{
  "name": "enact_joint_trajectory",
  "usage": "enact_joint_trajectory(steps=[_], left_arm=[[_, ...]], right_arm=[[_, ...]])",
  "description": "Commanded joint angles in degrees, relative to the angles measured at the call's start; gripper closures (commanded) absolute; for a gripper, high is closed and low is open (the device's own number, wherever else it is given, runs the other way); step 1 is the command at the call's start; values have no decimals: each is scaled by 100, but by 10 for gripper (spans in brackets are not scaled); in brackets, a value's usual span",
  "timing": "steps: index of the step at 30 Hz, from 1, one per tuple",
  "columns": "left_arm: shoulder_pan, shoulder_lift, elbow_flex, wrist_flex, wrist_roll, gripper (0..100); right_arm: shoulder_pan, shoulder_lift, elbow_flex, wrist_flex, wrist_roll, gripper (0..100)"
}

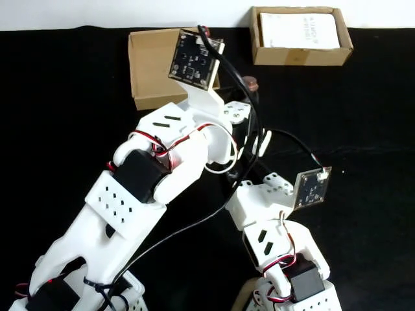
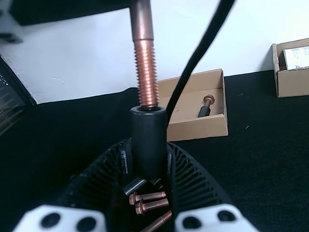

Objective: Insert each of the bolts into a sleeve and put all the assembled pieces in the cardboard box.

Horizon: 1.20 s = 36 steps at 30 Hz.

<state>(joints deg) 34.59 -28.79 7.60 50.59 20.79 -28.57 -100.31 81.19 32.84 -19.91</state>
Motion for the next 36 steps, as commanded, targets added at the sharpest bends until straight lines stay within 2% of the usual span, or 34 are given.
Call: enact_joint_trajectory(steps=[1, 22, 36], left_arm=[[22, -22, -31, -97, -264, 991], [31, -84, 479, -70, -404, 991], [40, -92, 268, 870, -404, 991]], right_arm=[[-13, -84, -75, -145, -35, 991], [-13, -84, -40, -145, -53, 991], [-13, -40, -31, -145, -53, 991]])
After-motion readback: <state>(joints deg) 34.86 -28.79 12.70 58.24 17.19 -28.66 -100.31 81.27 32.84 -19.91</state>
